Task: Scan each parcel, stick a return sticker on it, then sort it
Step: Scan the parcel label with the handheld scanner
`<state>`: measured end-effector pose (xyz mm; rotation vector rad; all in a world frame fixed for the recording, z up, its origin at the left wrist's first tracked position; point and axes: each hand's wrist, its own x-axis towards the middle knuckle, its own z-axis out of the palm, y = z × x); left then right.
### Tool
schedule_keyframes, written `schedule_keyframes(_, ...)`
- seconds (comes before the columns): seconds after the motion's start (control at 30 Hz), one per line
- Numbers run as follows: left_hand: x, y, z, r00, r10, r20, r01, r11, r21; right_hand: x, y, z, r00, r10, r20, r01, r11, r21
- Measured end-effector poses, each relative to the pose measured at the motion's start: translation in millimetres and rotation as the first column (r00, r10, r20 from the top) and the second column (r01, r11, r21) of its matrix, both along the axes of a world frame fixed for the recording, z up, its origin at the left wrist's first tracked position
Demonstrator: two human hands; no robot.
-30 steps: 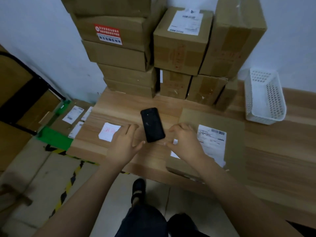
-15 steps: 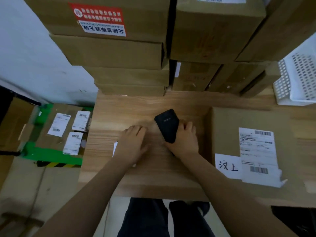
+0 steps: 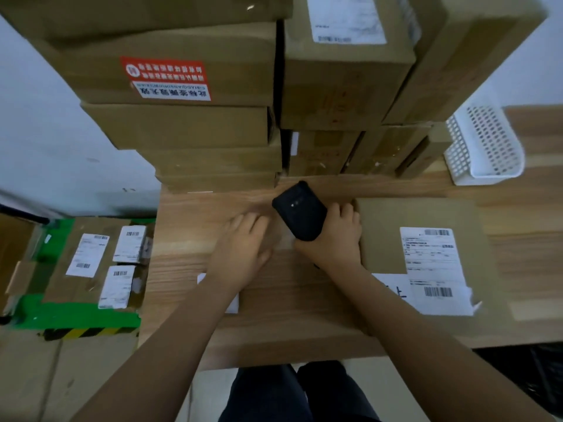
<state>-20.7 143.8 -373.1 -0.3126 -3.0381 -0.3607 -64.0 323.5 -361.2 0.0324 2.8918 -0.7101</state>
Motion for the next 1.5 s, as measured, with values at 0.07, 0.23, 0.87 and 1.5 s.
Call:
schedule_keyframes(0.07, -7.3, 10.9, 14.7, 0.999, -0.001, -0.039, 0.001, 1.0, 0.003, -3.6, 18.4, 17.9, 0.998, -0.024, -0.066, 0.02, 0.998, -0.058)
schedule_keyframes(0.23, -23.7, 59.8, 45.4, 0.993, -0.016, -0.118, 0.017, 1.0, 0.008, -11.5, 79.2, 48.5, 0.975, -0.026, -0.22, 0.016, 0.999, -0.051)
schedule_keyframes(0.87, -26.0, 265.6, 84.7, 0.963, 0.225, -0.147, -0.219, 0.974, 0.056, -80.9, 310.7, 103.5, 0.604, 0.733, -0.312, -0.5, 0.654, 0.568)
schedule_keyframes(1.5, 10.8, 299.2, 68.2, 0.94, 0.33, -0.087, -0.331, 0.944, 0.003, -82.5, 314.8, 150.8, 0.041, 0.991, -0.129, -0.39, 0.134, 0.911)
